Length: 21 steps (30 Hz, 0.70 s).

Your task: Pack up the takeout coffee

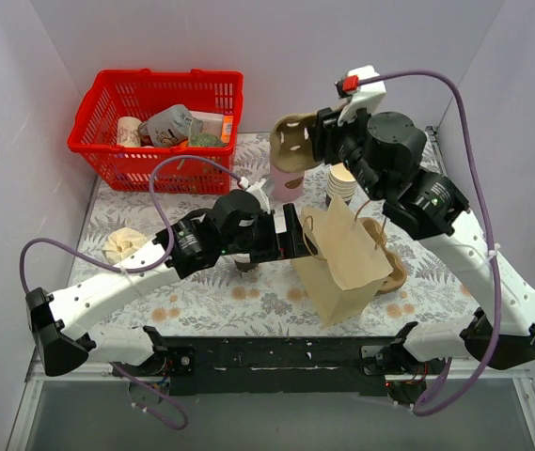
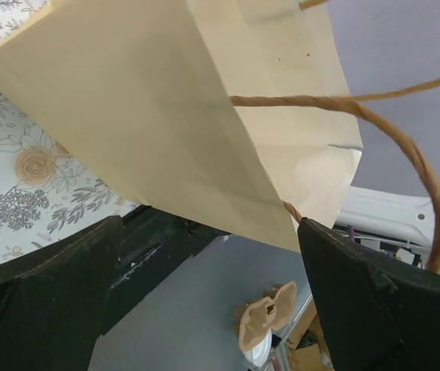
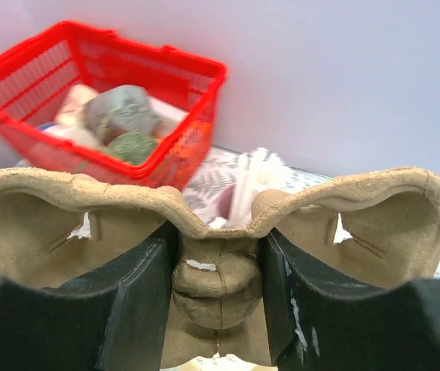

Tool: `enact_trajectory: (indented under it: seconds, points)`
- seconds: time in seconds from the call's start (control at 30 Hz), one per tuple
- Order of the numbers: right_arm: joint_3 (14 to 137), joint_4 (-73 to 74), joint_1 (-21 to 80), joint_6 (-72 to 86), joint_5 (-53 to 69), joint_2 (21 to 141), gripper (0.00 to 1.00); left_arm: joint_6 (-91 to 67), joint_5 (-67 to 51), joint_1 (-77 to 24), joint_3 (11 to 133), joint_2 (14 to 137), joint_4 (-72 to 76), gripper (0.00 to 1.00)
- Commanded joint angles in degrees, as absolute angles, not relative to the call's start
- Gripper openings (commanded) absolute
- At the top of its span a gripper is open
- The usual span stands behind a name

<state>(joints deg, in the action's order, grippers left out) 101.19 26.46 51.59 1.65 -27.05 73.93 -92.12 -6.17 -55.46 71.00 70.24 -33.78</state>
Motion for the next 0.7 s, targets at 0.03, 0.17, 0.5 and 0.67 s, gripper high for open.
enact_trajectory:
  seconds: [0.03, 0.17, 0.5, 0.67]
  points:
    - [106.8, 23.2, 44.7, 4.3, -35.1, 75.3, 0.51, -91.0, -1.8, -57.3, 73.3, 67.4, -30.6, 0.98]
    - [106.1, 20.0, 41.4, 2.6, -40.8, 74.8, 0.50, -90.0, -0.7, -58.6, 71.7, 64.2, -28.4, 0.98]
    - [98.3, 16.5, 39.8, 2.8, -40.1, 69.3, 0.50, -93.5, 13.3, -62.6, 80.2, 75.4, -35.7, 0.98]
    - [94.8, 15.6, 39.7, 2.6, -41.2, 66.9, 0.50, -96.9, 17.2, -62.8, 83.7, 81.5, -40.1, 0.98]
